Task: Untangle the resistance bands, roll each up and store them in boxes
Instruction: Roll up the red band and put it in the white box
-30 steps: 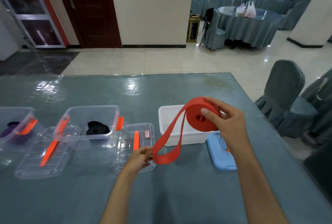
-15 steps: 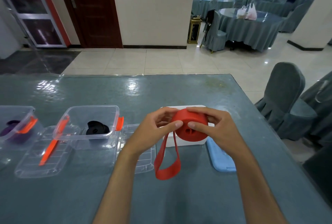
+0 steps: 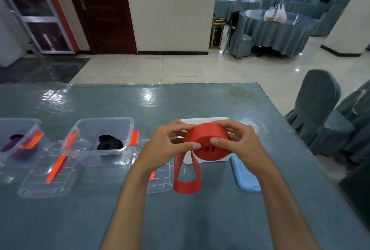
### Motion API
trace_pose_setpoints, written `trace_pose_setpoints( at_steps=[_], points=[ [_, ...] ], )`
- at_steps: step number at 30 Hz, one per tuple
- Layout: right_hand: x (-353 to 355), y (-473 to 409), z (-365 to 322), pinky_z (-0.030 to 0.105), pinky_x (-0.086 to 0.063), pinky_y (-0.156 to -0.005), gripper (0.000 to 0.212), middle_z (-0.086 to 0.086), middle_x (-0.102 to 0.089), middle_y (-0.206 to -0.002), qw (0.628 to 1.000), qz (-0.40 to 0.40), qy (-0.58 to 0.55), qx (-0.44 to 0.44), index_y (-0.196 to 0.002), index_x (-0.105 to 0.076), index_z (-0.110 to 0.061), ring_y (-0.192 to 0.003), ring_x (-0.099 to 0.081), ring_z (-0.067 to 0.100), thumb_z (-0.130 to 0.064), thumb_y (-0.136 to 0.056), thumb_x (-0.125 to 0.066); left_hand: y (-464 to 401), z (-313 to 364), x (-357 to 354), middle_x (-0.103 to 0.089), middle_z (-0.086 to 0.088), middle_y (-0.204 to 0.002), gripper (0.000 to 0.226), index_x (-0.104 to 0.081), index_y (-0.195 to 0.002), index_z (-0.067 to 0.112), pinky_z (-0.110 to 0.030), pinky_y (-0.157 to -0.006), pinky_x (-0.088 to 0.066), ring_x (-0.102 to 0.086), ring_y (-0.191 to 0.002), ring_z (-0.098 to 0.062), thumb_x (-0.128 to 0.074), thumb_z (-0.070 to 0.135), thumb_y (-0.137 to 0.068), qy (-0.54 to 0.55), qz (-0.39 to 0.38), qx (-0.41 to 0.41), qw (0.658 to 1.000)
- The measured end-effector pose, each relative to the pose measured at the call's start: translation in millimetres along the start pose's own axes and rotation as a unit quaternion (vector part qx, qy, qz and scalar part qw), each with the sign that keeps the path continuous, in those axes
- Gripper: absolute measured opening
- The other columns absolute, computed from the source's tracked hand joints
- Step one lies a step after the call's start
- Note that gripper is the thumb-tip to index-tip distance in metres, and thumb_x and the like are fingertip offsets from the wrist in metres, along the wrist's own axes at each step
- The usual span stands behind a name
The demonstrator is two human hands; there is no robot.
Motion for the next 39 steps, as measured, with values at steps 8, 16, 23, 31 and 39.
trace_pose_setpoints(
  at_steps=[8,16,23,31,39],
  points=[
    [4.8,1.9,9.4,0.022,-0.060,-0.079,0.057,-0.004,-0.080,-0.111,0.998,0.033,-0.043,-0.014,-0.110,-0.079,-0.035,-0.101,-0.077,0.017,-0.059,-0.060,-0.095,-1.0,-11.2,-0.1,-0.079,0.009,-0.108,0.045,-0.075,-0.111,0.037,-0.021,-0.094,-0.058,-0.074,-0.107,-0.013,-0.096,0.037,-0.072,-0.030,0.011,0.023,0.999],
    [-4.9,0.8,11.6,0.028,-0.061,-0.086,0.058,-0.004,-0.076,-0.119,0.999,-0.007,-0.025,-0.037,-0.127,-0.072,-0.042,-0.112,-0.073,0.019,-0.047,-0.072,-0.090,-1.2,-9.9,4.1,-0.077,0.012,-0.110,0.044,-0.074,-0.113,0.037,-0.021,-0.093,-0.058,-0.073,-0.108,-0.012,-0.095,0.031,-0.075,-0.047,0.008,0.015,0.999],
    [-10.4,0.9,8.8,0.029,-0.061,-0.084,0.033,-0.009,-0.074,-0.121,0.998,0.016,-0.048,-0.026,-0.114,-0.078,-0.034,-0.111,-0.071,0.015,-0.033,-0.081,-0.084,-5.9,-1.1,0.8,-0.076,0.006,-0.102,0.044,-0.071,-0.109,0.029,-0.023,-0.087,-0.059,-0.074,-0.100,-0.016,-0.096,0.023,-0.073,-0.013,0.041,-0.022,0.999],
    [5.5,2.2,8.8,0.033,-0.062,-0.081,0.043,0.004,-0.074,-0.120,0.994,0.069,-0.085,-0.025,-0.116,-0.079,-0.031,-0.106,-0.074,0.022,-0.037,-0.074,-0.087,-5.2,-7.1,-1.5,-0.073,0.005,-0.121,0.040,-0.079,-0.121,0.029,-0.033,-0.099,-0.059,-0.072,-0.115,-0.022,-0.089,0.021,-0.083,0.025,0.032,-0.030,0.999],
    [7.2,1.4,15.9,0.035,-0.062,-0.073,0.049,0.007,-0.074,-0.123,0.981,0.109,-0.155,-0.048,-0.119,-0.077,-0.032,-0.105,-0.075,0.023,-0.043,-0.072,-0.088,-4.7,-7.1,0.8,-0.080,-0.001,-0.112,0.026,-0.078,-0.105,0.026,-0.025,-0.090,-0.059,-0.077,-0.104,-0.021,-0.089,0.024,-0.081,0.080,0.105,-0.040,0.990]
  ],
)
Point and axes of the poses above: each hand's wrist, its own y-axis away from the middle knuckle, its own x-axis out of the back of the hand, z = x × y, the point moved 10 cm from there along -y, towards the middle knuckle
